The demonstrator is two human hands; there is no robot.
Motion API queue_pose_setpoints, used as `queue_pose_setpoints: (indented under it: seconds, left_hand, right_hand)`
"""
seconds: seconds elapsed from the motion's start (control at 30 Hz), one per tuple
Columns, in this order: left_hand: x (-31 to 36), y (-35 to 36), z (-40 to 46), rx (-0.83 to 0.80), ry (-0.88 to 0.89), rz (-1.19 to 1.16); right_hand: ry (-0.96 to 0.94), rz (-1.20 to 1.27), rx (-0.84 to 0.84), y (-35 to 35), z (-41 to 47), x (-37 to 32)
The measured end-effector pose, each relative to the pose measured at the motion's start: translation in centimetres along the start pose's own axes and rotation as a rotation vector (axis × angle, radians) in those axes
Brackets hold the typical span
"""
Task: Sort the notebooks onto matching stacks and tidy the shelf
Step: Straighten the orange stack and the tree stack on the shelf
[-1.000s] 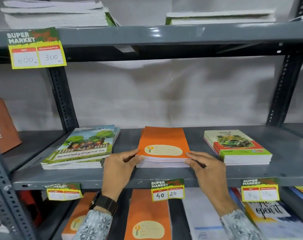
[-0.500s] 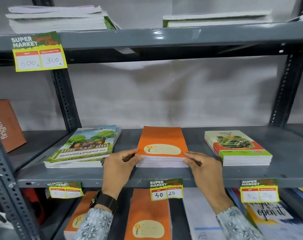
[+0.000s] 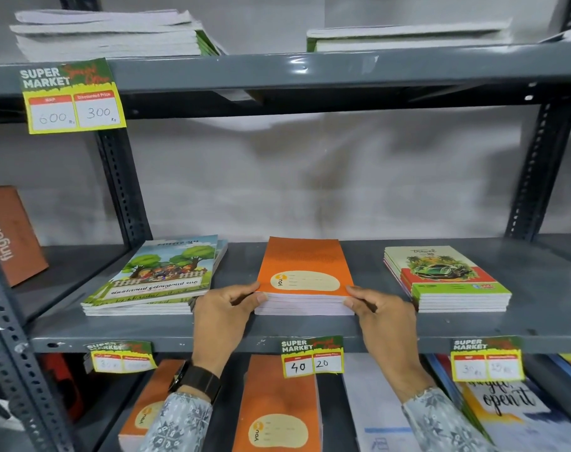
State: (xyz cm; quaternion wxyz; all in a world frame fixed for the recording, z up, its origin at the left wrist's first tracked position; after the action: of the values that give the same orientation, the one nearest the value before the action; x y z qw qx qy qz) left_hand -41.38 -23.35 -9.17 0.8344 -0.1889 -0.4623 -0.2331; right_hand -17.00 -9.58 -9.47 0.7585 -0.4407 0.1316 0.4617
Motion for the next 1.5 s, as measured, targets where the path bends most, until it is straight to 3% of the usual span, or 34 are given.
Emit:
queue_pose_setpoints:
  seconds: [0.23,0.33,0.53,0.6,1.13,1.5]
  left_hand:
    - [0.3,-0.2,0.1,-0.046,-0.035,-0.033]
    - [0.4,0.0,1.3,-0.091,-0.28,-0.165]
    - [2.6,2.3,5.5,-0.301,-0.56,0.147]
    - [2.8,2.8,6.0,-0.309,-0.616,0.148]
    - [1.8,2.7,5.6,-0.273,-0.475,0.277]
    - [2.5,2.5,5.0,-0.242,-0.424,0.347]
  right_hand:
    - [-0.037,0.001,-0.052,-0.3,0.2,0.0]
    - [0.099,0.102,-0.222,-0.5,2.2,0.3]
    - [0.394,0.145,-0.581,0.7,7.6,-0.5]
    - [0.388,0.114,-0.556,1.1,8.1,-0.6]
    - [0.275,0.043,-0.399,1.8,6.6,0.0]
    - [0.236,0.009,-0.384,1.6,6.6,-0.3]
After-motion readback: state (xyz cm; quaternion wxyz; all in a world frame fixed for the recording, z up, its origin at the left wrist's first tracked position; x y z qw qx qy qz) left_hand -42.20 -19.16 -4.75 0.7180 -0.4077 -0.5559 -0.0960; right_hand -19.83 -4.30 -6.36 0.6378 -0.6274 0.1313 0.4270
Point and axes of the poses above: each hand's wrist, its own z-axis towards the middle knuckle, its own y-axis out of the palm, x = y × z, the point moved 3 cm from there along z, towards the middle knuckle, and after that the axes turned 15 degrees about -z, right-handed, at the moved point
